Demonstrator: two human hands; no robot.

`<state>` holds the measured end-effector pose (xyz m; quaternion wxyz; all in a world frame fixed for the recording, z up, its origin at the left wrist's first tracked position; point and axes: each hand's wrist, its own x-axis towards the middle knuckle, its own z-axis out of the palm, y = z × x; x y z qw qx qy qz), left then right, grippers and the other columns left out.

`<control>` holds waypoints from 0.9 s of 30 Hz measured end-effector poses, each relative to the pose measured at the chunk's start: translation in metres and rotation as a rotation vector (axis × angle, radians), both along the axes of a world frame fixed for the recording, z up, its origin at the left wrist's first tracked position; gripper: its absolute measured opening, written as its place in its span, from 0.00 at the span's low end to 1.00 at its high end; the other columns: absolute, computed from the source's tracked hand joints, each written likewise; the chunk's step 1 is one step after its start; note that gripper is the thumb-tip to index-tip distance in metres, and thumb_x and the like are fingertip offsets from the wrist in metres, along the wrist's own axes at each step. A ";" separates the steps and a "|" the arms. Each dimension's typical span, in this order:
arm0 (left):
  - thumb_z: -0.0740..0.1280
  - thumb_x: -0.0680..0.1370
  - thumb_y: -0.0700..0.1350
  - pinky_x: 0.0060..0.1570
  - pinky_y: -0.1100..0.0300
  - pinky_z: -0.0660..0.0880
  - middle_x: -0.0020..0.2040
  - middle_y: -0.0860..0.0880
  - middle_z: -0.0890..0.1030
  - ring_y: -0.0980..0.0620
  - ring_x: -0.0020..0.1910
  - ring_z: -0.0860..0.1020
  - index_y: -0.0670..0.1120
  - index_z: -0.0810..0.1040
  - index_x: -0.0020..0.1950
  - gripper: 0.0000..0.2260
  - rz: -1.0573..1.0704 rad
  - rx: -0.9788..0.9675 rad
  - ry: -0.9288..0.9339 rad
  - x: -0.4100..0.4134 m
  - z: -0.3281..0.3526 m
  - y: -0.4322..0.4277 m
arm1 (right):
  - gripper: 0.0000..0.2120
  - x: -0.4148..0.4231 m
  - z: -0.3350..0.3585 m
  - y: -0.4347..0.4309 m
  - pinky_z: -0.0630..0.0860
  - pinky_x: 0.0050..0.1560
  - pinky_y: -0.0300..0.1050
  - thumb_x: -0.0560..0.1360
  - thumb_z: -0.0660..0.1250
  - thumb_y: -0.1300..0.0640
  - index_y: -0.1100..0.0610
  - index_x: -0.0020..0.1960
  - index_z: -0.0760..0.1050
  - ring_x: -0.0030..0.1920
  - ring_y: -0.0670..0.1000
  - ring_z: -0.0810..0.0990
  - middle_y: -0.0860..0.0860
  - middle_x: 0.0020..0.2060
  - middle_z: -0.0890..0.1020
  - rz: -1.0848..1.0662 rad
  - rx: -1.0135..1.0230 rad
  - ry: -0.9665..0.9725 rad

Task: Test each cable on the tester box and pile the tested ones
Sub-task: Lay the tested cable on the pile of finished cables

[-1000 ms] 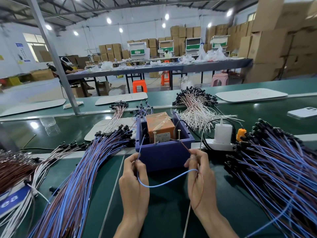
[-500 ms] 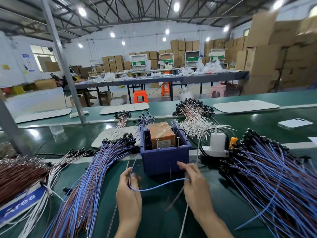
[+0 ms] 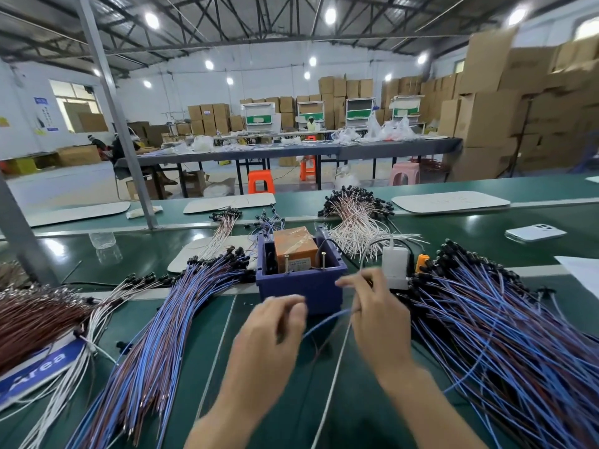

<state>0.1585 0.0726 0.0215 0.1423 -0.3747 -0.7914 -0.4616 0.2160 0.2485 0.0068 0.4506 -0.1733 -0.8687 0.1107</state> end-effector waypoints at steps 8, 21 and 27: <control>0.63 0.83 0.54 0.39 0.54 0.76 0.37 0.56 0.81 0.55 0.35 0.77 0.52 0.80 0.51 0.10 -0.315 -0.093 0.046 0.019 0.069 0.047 | 0.32 0.016 0.102 0.018 0.74 0.56 0.47 0.70 0.74 0.67 0.52 0.72 0.70 0.51 0.53 0.80 0.55 0.62 0.75 -0.007 0.271 0.090; 0.60 0.85 0.45 0.27 0.64 0.73 0.37 0.53 0.82 0.57 0.29 0.77 0.47 0.80 0.51 0.10 -0.457 0.446 -0.505 0.030 0.113 0.139 | 0.15 0.115 0.086 0.067 0.68 0.32 0.40 0.84 0.56 0.46 0.48 0.60 0.79 0.29 0.41 0.75 0.39 0.29 0.78 0.156 -0.317 -0.015; 0.62 0.85 0.45 0.28 0.63 0.74 0.33 0.54 0.83 0.56 0.28 0.77 0.46 0.79 0.52 0.08 -0.502 0.260 -0.653 0.035 0.096 0.204 | 0.08 0.169 0.069 0.103 0.70 0.30 0.42 0.83 0.57 0.44 0.42 0.57 0.74 0.28 0.43 0.75 0.45 0.29 0.78 -0.138 -0.182 -0.121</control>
